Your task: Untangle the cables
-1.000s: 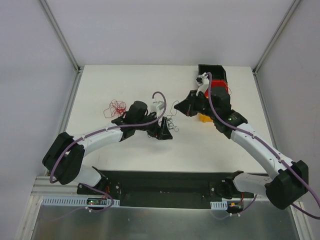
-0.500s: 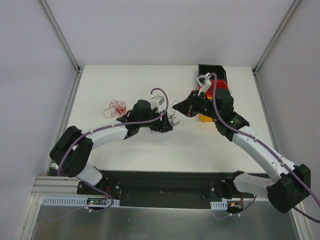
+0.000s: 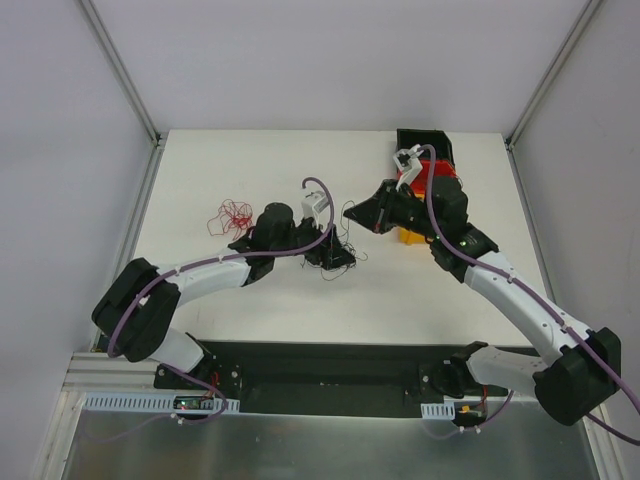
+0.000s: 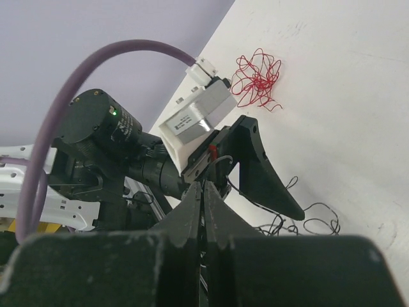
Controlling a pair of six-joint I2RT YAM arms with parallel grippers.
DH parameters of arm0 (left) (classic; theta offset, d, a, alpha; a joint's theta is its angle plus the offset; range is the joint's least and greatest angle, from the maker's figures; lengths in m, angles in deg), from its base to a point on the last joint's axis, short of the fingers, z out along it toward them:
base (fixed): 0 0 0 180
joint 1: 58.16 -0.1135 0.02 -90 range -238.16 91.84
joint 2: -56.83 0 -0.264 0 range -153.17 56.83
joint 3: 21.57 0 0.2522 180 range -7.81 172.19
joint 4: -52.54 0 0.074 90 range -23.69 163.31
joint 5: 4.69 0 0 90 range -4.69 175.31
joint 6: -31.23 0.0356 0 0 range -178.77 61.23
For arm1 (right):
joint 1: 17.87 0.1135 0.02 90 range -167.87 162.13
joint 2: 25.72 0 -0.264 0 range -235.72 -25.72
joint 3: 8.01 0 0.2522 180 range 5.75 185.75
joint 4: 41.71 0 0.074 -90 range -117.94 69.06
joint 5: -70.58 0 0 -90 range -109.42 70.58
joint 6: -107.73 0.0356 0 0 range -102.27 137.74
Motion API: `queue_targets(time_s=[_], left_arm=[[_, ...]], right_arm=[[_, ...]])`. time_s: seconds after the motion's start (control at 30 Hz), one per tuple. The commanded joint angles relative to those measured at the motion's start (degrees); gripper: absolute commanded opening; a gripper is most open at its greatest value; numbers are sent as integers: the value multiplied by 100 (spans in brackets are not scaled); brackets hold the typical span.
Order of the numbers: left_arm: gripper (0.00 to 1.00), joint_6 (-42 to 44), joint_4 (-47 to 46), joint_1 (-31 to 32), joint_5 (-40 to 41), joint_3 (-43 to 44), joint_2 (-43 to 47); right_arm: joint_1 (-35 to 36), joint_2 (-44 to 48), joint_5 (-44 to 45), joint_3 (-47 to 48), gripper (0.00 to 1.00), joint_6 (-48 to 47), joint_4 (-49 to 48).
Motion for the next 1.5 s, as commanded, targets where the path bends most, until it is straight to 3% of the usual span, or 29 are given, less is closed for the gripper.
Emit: queue_targets(time_s=[0.0,0.17,0.3,0.4,0.5,0.73,0.87,1.07,1.47], left_arm=[[69,-22,-758,42,-394,21,297],[34,-145,-357,42,-166,267,34],[27,-66,50,33,316,76,-177],[13,-266,76,-142,748,-311,-536],[4,-601,164,-581,608,-532,-906],[6,-733,453,-1285,784,-1059,-600],[8,-725,849,-1391,862,-1077,-196],[9,-760,1219,-1636,995,-1033,-283],[25,-804,1579,-2085,1029,-972,-160]], right_arm=[[-11,-1,-169,158,0,108,-343],[-11,43,-38,183,0,116,-300],[-2,-1,-11,587,0,126,-256],[-11,-18,-20,1052,0,160,-212],[-2,17,-11,1562,0,283,-246],[-2,113,462,3047,0,-506,631],[-20,201,787,3365,0,-753,842],[-28,167,946,4137,0,-982,1062],[-55,-115,1465,6423,0,-1869,1897]])
